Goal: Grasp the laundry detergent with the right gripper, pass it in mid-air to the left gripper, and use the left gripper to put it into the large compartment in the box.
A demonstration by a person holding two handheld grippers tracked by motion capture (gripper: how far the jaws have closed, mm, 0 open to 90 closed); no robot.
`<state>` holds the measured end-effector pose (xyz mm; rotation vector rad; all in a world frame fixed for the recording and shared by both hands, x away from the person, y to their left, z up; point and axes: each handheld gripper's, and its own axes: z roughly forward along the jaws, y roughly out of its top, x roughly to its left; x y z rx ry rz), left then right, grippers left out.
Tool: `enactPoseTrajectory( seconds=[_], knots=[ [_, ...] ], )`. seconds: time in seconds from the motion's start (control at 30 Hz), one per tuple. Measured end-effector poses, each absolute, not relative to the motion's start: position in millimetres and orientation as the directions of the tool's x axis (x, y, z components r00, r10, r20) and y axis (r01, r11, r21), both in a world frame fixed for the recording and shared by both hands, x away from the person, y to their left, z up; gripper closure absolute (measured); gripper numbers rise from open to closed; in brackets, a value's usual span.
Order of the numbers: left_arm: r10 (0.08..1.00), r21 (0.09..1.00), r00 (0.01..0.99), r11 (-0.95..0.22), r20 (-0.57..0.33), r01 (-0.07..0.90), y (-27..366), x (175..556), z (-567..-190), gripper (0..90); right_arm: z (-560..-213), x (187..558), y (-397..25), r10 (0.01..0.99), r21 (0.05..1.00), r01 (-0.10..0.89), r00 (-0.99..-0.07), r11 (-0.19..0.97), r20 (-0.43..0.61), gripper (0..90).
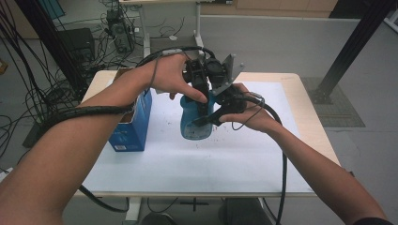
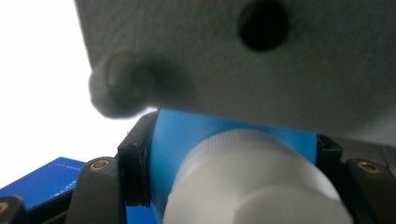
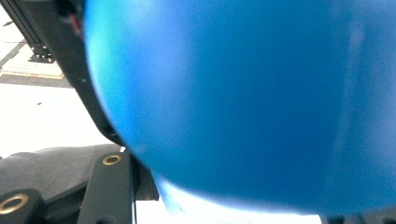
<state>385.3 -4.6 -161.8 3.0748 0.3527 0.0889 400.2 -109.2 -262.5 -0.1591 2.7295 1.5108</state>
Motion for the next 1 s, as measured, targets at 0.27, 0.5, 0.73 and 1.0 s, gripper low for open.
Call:
enactPoseTrajectory(
  seconds=[0.27, 0.5, 0.73, 1.0],
  knots=[
    [0.232, 0.053, 0.972, -0.972, 0.049, 0.229, -3.4, 386.2, -161.7, 36.4, -263.4, 401.1, -108.4, -0.081, 0.849, -0.091, -0.995, 0.52, -0.057, 42.8],
    [0.234, 0.052, 0.971, -0.971, 0.048, 0.231, -2.1, 386.0, -162.4, 36.4, -264.1, 401.1, -107.4, -0.082, 0.85, -0.091, -0.995, 0.519, -0.057, 42.6],
    [0.239, 0.045, 0.97, -0.97, 0.047, 0.237, -0.4, 385.2, -162.9, 36.5, -264.6, 400.7, -105.7, -0.081, 0.85, -0.095, -0.995, 0.518, -0.062, 42.5],
    [0.243, 0.046, 0.969, -0.969, 0.042, 0.241, 0.2, 385.4, -163.6, 36.5, -265.5, 400.8, -105.1, -0.085, 0.85, -0.096, -0.995, 0.518, -0.06, 42.2]
  ],
)
